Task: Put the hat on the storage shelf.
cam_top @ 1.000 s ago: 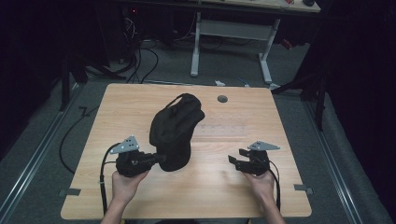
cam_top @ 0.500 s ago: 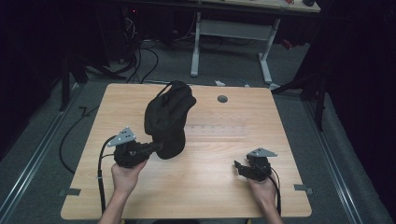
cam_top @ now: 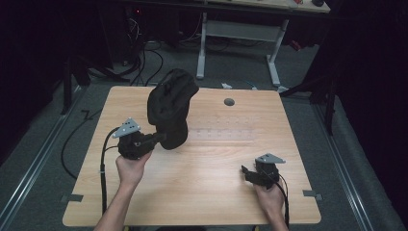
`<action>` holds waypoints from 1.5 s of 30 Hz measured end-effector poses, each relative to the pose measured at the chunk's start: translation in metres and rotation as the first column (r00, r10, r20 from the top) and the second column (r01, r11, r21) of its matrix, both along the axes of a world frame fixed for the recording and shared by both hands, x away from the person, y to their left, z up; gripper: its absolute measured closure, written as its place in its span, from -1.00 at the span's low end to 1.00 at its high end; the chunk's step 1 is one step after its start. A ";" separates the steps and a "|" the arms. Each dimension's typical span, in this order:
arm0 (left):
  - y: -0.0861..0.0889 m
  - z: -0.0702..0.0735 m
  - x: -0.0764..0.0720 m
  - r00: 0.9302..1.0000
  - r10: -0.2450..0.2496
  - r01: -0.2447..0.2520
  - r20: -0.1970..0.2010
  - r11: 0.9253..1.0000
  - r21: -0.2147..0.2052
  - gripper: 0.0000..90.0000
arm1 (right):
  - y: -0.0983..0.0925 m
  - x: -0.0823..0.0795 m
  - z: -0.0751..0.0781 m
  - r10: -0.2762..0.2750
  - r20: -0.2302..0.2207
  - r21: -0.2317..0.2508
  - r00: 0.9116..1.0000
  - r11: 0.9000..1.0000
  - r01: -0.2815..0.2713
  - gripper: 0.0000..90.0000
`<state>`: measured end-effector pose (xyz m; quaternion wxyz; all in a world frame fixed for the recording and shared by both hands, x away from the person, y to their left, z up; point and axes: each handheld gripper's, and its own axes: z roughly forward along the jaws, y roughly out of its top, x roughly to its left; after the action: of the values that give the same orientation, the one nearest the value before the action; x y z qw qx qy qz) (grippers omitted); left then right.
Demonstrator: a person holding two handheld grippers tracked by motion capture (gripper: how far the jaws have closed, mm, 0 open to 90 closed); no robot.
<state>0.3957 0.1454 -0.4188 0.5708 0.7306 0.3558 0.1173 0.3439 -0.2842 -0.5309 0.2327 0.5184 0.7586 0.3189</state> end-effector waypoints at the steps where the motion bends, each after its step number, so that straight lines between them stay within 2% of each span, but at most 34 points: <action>1: -0.001 0.001 0.002 1.000 0.005 -0.005 0.002 1.000 0.000 0.92 | 0.000 0.000 0.000 0.000 0.000 0.000 1.000 1.000 0.000 -0.22; 7: -0.009 0.004 0.013 0.999 0.033 -0.033 0.028 0.999 0.013 0.92 | 0.000 0.000 0.000 -0.002 -0.001 0.002 1.000 1.000 0.002 -0.22; 20: -0.027 -0.003 0.036 0.998 0.067 -0.068 0.020 0.996 0.054 0.92 | 0.000 0.000 0.000 -0.003 0.000 0.002 1.000 1.000 0.003 -0.22; 35: -0.040 -0.016 0.042 0.996 0.086 -0.087 0.009 0.992 0.093 0.92 | 0.000 0.000 0.000 -0.005 -0.001 0.003 1.000 1.000 0.005 -0.22; 45: -0.043 -0.032 0.043 0.996 0.083 -0.079 -0.034 0.993 0.089 0.91 | 0.000 0.000 0.000 -0.005 -0.001 0.003 1.000 1.000 0.005 -0.22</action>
<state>0.4389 0.1028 -0.4510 0.5262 0.7420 0.3904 0.1419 0.3437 -0.2837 -0.5309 0.2323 0.5207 0.7569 0.3195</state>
